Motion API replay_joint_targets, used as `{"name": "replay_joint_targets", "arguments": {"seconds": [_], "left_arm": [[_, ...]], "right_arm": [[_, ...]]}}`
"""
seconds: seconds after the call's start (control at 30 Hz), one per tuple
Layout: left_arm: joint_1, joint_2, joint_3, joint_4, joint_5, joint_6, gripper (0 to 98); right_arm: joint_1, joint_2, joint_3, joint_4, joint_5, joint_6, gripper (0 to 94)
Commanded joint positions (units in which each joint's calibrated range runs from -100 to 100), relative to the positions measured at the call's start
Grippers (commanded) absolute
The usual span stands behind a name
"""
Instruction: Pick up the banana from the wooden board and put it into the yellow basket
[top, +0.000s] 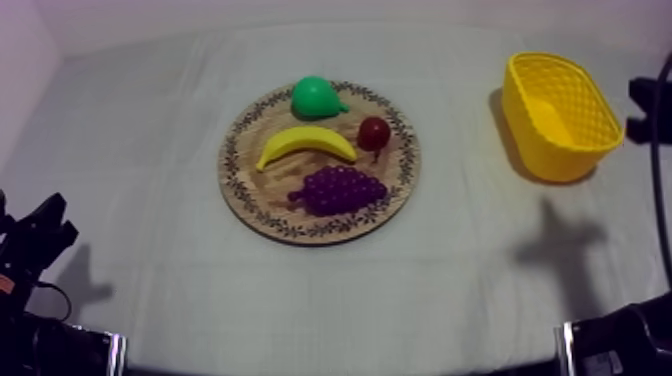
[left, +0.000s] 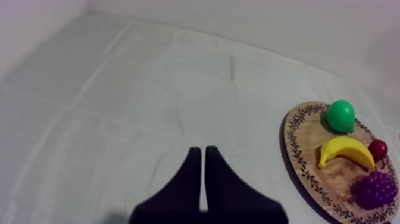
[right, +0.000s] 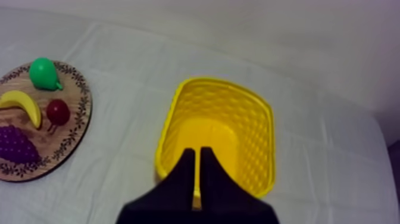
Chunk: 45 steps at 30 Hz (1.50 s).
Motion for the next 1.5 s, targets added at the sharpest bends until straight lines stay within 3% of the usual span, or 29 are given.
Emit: {"name": "replay_joint_targets", "arguments": {"seconds": [0.0,0.23,0.4,0.73,1.47], "left_arm": [[0.0,-0.1,0.0,0.0,0.0,0.0,0.0],[0.0,-0.1,0.0,0.0,0.0,0.0,0.0],[0.0,-0.1,0.0,0.0,0.0,0.0,0.0],[0.0,-0.1,0.0,0.0,0.0,0.0,0.0],[0.0,-0.1,0.0,0.0,0.0,0.0,0.0]], "right_arm": [[-0.2,6.5,-13.3,0.0,4.1,0.1,0.6],[-1.1,17.0,-30.2,0.5,14.2,0.0,0.6],[-3.3,22.7,-36.2,0.9,17.6,0.2,0.6],[-7.9,31.6,-44.0,2.8,18.4,0.8,0.6],[-21.5,47.7,-52.3,-1.1,16.7,4.2,0.5]]}}
